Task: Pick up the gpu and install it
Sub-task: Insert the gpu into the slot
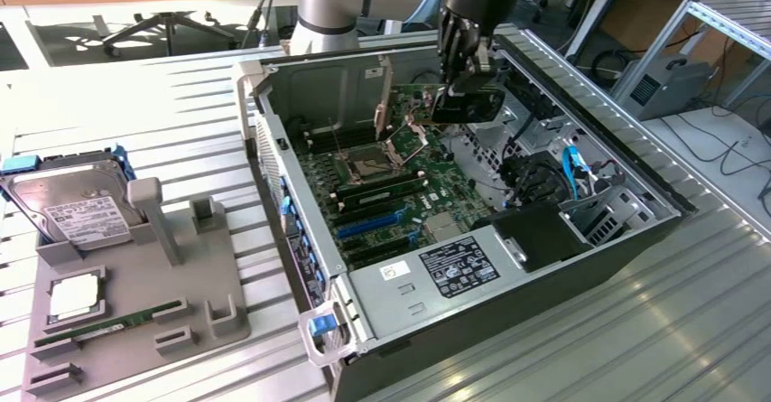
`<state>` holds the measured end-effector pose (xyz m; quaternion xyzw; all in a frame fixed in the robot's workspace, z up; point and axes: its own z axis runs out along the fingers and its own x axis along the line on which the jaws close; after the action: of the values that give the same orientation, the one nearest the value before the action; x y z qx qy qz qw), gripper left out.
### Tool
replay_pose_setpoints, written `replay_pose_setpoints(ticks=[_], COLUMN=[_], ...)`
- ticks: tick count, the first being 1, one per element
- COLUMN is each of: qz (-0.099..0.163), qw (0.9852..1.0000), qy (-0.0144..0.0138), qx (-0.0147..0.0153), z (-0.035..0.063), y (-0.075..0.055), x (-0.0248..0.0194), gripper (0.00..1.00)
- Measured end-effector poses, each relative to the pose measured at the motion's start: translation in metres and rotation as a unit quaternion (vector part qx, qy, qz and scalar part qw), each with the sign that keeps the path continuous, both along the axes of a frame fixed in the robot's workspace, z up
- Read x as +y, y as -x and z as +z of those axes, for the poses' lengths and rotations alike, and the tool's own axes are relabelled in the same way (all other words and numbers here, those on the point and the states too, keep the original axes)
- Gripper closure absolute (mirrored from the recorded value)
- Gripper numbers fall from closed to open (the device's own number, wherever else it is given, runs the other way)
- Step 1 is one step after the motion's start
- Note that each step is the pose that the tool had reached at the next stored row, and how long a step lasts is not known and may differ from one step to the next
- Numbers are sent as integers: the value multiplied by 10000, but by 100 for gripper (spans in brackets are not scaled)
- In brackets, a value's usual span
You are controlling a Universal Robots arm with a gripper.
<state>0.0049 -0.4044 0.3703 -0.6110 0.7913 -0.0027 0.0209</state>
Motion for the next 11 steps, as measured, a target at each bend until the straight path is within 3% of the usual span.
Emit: replay_pose_setpoints(ticks=[11], qz=[177], qw=[9998], qy=[0], qx=[0], z=[0], y=[0], x=[0], gripper=[73])
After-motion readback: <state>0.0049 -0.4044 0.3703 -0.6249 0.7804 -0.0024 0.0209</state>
